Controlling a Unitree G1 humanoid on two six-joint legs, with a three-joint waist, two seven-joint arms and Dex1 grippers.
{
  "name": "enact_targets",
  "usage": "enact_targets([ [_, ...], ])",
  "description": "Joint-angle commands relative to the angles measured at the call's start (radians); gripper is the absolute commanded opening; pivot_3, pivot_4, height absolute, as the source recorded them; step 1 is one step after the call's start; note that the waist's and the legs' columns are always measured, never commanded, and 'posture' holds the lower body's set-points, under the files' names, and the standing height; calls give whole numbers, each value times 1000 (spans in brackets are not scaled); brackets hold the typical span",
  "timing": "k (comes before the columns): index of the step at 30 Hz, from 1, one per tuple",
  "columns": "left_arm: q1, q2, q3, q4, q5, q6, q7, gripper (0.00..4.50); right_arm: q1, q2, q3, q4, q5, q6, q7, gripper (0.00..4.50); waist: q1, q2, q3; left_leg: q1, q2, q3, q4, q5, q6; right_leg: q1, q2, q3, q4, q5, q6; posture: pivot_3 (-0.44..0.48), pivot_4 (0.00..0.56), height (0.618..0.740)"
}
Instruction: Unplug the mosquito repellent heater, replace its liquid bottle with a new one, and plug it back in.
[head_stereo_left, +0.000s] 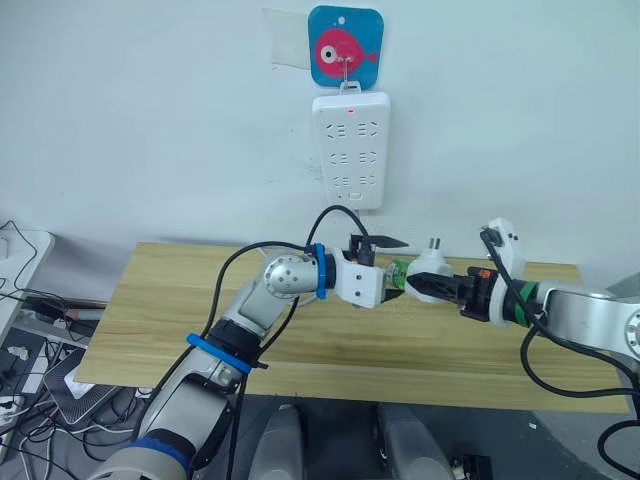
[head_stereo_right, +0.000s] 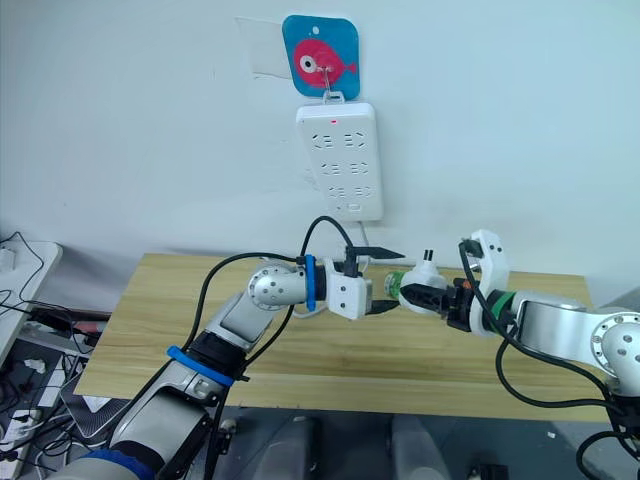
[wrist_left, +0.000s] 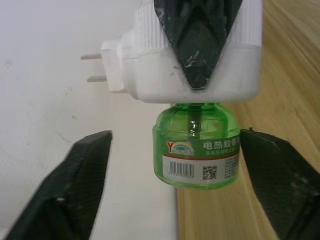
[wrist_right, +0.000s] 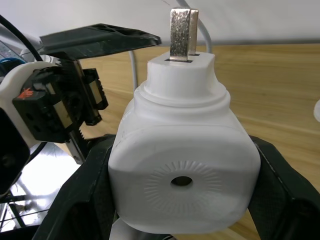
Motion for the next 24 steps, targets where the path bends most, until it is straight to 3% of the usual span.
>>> enact_targets([
  [1,-6,-14,-16,-59,1,16,21,2960,-16,6,-6,-27,41,0,-2,2976,0,0,0,0,0,0,0,0,0,0,0,0,0,0,0,-38,223,740],
  [3,-4,-13,-23,-66,0,25,14,2328,-18,9,-4,-26,43,-1,-4,2976,0,0,0,0,0,0,0,0,0,0,0,0,0,0,0,-38,223,740],
  [4,-3,-10,-27,-68,0,29,11,2216,-18,10,-3,-27,43,-1,-6,2976,0,0,0,0,0,0,0,0,0,0,0,0,0,0,0,-38,223,740],
  [9,-3,-3,-32,-69,-2,31,13,2217,-34,24,-3,-33,32,3,5,2976,0,0,0,0,0,0,0,0,0,0,0,0,0,0,0,-40,221,740],
  [13,-5,-5,-21,-53,-15,22,25,2217,-31,30,-23,-51,-8,4,30,4386,0,0,0,0,0,0,0,0,0,0,0,0,0,0,0,-44,222,740],
  [14,-2,-7,-16,-52,-21,23,29,2217,-26,30,-30,-57,-21,1,35,4500,0,0,0,0,0,0,0,0,0,0,0,0,0,0,0,-43,222,740],
  [19,43,-46,26,-21,-135,83,24,2217,102,36,-131,-194,-220,-58,131,4500,1,0,0,0,0,-1,-1,0,0,0,0,-1,-1,0,0,-58,217,740],
  [24,113,-144,94,-67,-335,246,20,2217,207,150,-186,-327,-427,-183,157,4500,-3,0,0,0,0,-1,0,0,0,0,0,-1,0,0,0,-87,213,740],
])
